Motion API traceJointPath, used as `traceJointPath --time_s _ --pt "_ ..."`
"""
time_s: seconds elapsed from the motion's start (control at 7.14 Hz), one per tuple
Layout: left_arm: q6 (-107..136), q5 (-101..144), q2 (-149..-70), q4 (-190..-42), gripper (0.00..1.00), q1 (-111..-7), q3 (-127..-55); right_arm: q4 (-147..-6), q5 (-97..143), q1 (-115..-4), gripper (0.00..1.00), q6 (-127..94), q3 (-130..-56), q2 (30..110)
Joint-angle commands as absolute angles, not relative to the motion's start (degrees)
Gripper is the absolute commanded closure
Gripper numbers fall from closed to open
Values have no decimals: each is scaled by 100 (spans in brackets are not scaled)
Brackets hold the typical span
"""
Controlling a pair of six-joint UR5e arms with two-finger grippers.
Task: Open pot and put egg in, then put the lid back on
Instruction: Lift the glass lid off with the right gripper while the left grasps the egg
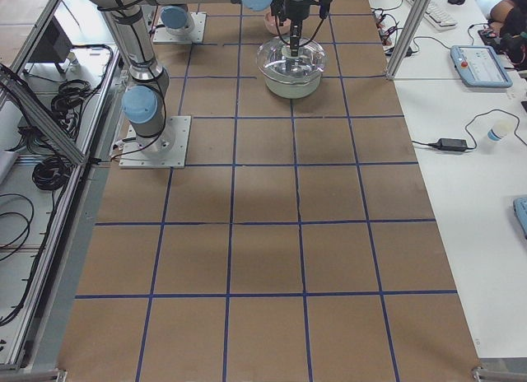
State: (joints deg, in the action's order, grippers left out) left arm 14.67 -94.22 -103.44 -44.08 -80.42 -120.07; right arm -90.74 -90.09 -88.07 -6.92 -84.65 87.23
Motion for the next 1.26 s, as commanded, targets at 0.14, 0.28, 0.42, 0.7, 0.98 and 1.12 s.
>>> traceJointPath --time_s 0.14,0.28,0.42,0.7,0.98,1.12 --pt "1468 -9439 -10520 -4124 3 -8042 -12015 -9062 -9009 -8807 87 -686 -8473 8719" --pt "1476 -9431 -10521 -4122 4 -8042 -12006 -9062 -9009 -8798 87 -686 -8481 8719" --pt "1477 -9431 -10529 -4122 4 -8042 -12006 -9062 -9009 -8807 87 -686 -8490 8719" --pt "1468 -9439 -10547 -4113 4 -8042 -12006 -9062 -9009 -8807 87 -686 -8499 8719" --pt "1459 -9431 -10564 -4096 4 -8042 -12006 -9079 -9009 -8807 87 -686 -8490 8719" --pt "1468 -9405 -10704 -4061 5 -8033 -11988 -9088 -9009 -8815 87 -686 -8490 8719"
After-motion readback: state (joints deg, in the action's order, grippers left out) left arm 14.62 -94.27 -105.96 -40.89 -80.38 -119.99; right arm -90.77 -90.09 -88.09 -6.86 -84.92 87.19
